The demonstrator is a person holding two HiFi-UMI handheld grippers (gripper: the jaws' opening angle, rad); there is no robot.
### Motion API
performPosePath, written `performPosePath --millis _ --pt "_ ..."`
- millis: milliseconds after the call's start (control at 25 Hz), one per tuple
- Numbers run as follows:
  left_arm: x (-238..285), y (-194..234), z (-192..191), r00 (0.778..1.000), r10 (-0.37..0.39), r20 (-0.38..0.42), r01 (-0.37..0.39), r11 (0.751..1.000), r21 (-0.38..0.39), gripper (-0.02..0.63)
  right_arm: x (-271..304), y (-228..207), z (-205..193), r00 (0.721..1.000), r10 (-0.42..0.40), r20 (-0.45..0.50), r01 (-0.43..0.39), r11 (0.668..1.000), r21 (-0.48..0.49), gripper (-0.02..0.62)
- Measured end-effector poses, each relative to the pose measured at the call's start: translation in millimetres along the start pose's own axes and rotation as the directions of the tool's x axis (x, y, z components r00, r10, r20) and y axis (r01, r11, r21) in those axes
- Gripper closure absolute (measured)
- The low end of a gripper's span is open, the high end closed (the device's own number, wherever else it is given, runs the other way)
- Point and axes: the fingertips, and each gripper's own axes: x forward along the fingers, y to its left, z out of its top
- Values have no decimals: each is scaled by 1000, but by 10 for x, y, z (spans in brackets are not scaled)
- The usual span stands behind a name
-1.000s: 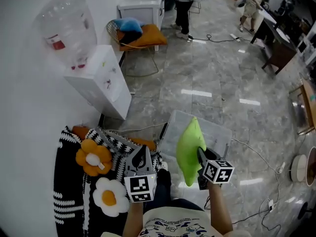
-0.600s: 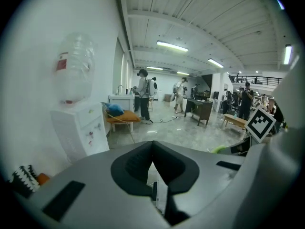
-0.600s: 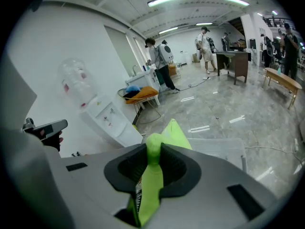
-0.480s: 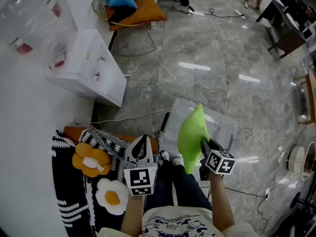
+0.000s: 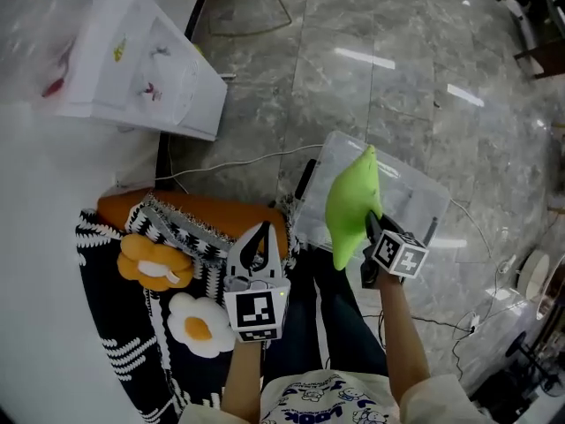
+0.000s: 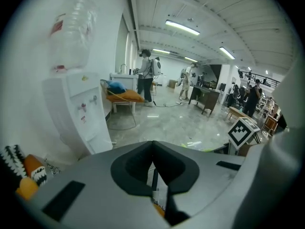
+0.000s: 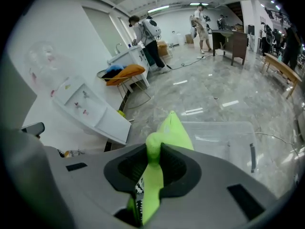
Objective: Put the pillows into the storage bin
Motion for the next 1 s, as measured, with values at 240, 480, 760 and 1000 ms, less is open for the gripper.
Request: performPosePath --millis 240,480,760,1000 --pt "529 -44 -429 998 1 -59 -2 1000 -18 593 957 -375 -255 997 -22 -81 21 1000 -8 512" --pt "873 -80 -752 999 28 -24 -31 993 -113 593 1710 -631 -578 985 -46 -167 41 999 -31 512" --pt "1074 -117 -1173 996 36 -82 -50 983 -179 592 2078 -687 -1175 972 -25 -232 15 999 -42 514" --pt "1135 -97 -1387 993 40 -110 -62 978 -199 592 2374 -812 -1160 973 -48 -224 43 999 -29 514"
